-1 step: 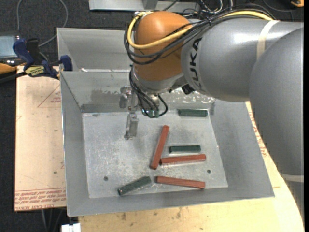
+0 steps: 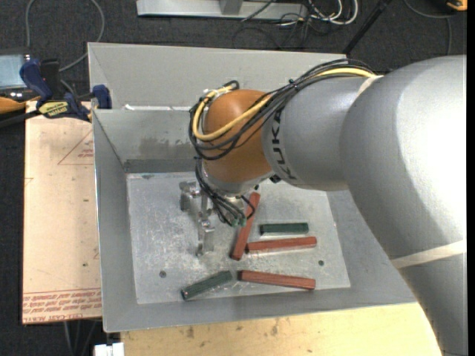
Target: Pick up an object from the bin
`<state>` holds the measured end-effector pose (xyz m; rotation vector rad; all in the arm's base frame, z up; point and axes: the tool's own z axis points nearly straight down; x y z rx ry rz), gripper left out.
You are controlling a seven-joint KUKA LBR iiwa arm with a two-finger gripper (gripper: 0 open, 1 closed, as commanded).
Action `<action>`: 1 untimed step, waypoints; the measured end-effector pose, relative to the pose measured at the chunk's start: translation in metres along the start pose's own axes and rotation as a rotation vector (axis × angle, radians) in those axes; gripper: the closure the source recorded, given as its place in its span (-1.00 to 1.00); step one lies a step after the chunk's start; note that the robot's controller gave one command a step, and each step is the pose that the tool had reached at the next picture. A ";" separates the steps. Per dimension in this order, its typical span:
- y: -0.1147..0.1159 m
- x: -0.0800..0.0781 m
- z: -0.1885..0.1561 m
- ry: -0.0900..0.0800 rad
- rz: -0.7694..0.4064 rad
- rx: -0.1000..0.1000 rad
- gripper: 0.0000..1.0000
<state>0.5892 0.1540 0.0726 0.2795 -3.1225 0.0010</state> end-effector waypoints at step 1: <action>-0.087 -0.005 0.002 -0.010 -0.344 0.003 -1.00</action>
Offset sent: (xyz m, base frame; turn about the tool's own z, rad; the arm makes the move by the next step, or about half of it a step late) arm 0.0193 -0.0824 -0.0026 -0.3510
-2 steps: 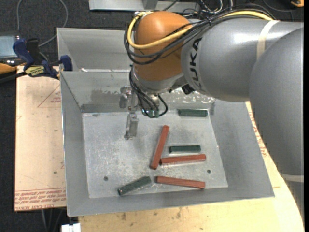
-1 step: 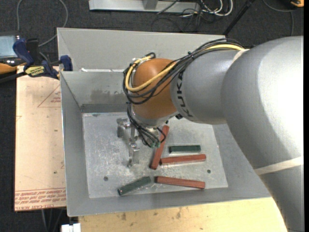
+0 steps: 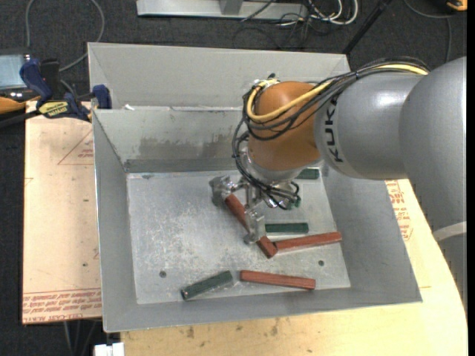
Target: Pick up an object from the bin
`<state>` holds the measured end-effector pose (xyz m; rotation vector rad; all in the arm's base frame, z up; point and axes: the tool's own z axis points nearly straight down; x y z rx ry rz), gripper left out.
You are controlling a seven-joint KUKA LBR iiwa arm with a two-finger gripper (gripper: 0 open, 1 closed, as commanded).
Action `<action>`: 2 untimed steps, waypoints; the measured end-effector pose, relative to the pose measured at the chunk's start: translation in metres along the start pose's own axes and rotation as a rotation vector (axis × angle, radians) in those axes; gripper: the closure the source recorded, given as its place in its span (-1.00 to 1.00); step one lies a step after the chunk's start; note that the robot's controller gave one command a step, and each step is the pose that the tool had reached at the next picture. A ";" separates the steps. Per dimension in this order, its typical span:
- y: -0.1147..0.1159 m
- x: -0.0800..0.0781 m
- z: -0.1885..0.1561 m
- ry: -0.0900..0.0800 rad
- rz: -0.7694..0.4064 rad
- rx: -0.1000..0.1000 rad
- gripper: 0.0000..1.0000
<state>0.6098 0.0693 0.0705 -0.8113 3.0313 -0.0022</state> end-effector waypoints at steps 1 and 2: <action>-0.073 -0.013 -0.013 -0.003 -0.135 0.003 -1.00; -0.127 0.026 -0.043 -0.001 -0.235 0.002 -1.00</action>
Offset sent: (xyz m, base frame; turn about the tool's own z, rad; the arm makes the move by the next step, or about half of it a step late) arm 0.0458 -0.0534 0.0114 -0.1432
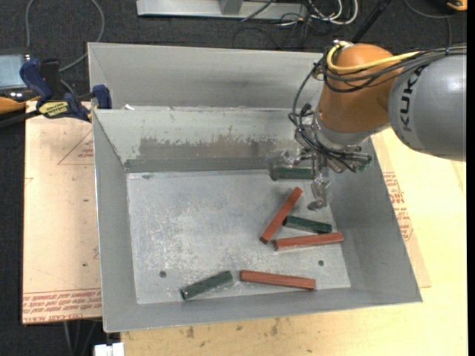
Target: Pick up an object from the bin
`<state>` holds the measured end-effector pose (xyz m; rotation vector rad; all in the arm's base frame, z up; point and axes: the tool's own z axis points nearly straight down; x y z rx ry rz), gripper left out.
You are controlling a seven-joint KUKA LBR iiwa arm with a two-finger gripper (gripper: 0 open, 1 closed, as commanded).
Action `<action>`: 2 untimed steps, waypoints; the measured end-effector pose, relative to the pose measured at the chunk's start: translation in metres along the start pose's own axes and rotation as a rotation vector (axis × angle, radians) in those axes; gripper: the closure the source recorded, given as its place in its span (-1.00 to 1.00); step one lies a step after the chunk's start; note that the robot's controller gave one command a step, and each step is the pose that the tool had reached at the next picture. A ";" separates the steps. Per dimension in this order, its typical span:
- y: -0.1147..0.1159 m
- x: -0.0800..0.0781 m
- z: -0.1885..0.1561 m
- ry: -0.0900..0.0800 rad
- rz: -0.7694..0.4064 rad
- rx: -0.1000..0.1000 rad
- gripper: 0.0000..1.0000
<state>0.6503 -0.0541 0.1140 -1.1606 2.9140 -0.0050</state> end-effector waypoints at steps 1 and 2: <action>0.003 -0.003 0.001 -0.001 -0.004 -0.005 1.00; -0.007 0.029 -0.038 -0.001 -0.043 0.000 1.00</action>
Offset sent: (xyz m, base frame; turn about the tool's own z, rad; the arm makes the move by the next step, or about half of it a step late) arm 0.0000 0.0000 0.0000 0.0000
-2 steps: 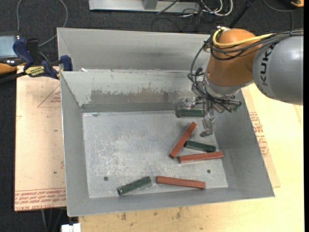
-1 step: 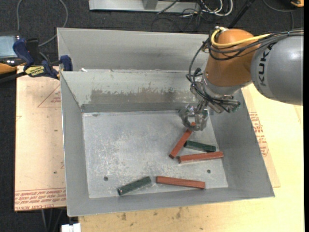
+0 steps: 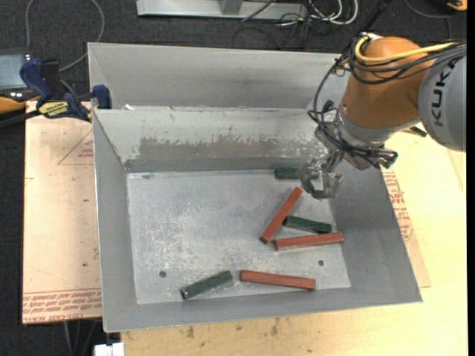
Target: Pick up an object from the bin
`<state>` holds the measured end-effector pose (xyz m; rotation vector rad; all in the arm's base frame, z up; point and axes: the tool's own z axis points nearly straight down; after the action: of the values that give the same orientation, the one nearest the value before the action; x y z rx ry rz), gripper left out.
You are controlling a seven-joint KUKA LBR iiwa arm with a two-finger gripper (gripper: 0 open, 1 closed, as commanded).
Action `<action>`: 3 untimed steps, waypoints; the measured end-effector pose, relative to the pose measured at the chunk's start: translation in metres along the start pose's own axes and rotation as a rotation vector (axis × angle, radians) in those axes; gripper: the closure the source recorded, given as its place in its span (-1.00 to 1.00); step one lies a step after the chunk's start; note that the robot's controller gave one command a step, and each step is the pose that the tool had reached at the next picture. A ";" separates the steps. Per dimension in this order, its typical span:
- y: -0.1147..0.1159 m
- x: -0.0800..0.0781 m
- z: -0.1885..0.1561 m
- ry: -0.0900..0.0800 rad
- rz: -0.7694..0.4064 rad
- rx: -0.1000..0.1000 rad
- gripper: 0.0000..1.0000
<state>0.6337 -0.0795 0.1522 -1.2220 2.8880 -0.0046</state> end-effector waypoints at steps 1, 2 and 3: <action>0.002 -0.002 0.002 0.000 -0.002 -0.004 -1.00; 0.005 -0.002 0.005 0.000 0.040 -0.005 -1.00; 0.091 0.001 0.075 0.004 -0.221 -0.013 -1.00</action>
Offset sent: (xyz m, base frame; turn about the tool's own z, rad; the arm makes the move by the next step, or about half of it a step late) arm 0.0000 0.0000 0.0000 0.0000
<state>0.5683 -0.0170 0.0768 -1.5377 2.7433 0.0106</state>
